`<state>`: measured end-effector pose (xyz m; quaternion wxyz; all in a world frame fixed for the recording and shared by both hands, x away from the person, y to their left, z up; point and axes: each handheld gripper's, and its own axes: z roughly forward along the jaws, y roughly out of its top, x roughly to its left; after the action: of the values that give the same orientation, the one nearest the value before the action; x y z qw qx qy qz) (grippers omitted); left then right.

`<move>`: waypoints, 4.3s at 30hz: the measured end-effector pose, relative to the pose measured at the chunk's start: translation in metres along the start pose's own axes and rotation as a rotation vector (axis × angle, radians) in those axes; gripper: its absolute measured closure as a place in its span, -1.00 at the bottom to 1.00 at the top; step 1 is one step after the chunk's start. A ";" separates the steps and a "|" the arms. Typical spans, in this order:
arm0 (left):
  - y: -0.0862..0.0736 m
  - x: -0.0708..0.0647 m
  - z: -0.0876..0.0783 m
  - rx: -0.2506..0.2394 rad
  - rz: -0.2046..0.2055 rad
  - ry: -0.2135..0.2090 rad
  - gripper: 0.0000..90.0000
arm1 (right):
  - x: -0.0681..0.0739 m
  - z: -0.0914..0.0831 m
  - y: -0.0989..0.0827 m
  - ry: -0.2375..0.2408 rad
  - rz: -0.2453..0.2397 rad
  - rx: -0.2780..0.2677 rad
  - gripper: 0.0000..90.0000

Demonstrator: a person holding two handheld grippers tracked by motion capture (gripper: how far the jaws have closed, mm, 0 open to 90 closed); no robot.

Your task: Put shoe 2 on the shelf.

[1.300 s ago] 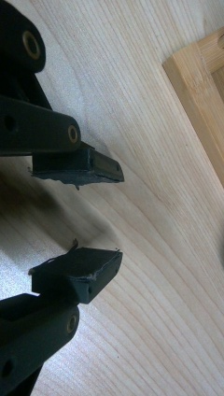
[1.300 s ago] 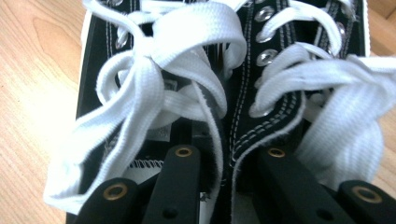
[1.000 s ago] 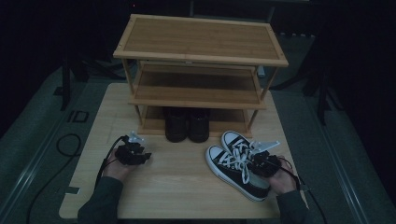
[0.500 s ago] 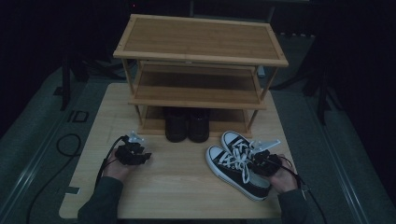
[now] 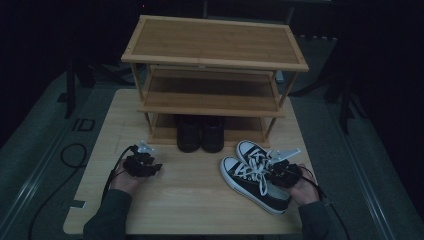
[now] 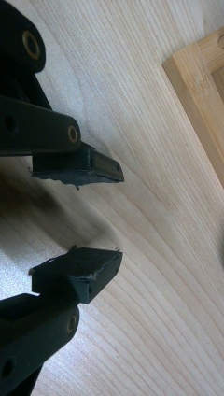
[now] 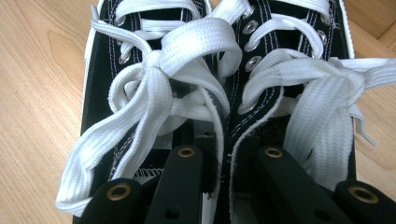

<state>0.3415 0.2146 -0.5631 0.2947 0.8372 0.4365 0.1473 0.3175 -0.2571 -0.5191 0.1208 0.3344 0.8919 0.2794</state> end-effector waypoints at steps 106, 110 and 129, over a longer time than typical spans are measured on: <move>0.000 -0.001 0.001 -0.007 0.005 -0.005 0.21 | 0.006 -0.088 0.115 0.185 -0.385 -0.145 0.88; 0.000 -0.001 0.001 -0.008 0.004 -0.005 0.21 | 0.007 -0.087 0.118 0.208 -0.391 -0.162 0.88; 0.000 -0.001 0.001 -0.007 0.004 -0.007 0.21 | 0.010 -0.094 0.140 0.232 -0.399 -0.214 0.89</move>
<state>0.3418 0.2137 -0.5638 0.2989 0.8375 0.4335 0.1463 0.3466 -0.2028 -0.3618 0.1050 0.1028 0.9135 0.3793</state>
